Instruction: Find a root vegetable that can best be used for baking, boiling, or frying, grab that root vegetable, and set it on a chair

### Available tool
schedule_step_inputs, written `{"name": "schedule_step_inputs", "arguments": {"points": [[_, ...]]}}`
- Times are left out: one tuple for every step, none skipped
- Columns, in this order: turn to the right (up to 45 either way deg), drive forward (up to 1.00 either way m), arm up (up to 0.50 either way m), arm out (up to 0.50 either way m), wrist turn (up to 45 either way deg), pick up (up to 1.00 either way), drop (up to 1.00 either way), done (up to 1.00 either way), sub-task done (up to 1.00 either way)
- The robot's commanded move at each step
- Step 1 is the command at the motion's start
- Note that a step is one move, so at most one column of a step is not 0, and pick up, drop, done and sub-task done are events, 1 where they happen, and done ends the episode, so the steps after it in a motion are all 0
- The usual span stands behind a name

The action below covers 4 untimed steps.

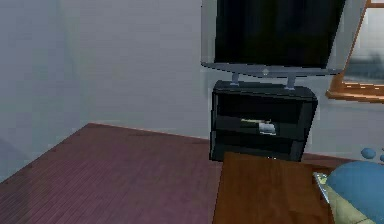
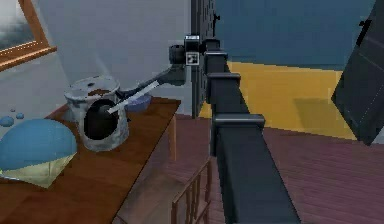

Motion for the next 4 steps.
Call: {"name": "schedule_step_inputs", "arguments": {"points": [[0.0,0.0,0.0,0.0,45.0,0.0,0.0,0.0,0.0],[0.0,0.0,0.0,0.0,6.0,0.0,0.0,0.0,0.0],[0.0,0.0,-0.42,0.0,0.0,0.0,0.0,0.0,0.0],[0.0,0.0,-0.32,0.0,0.0,0.0,0.0,0.0,0.0]]}}
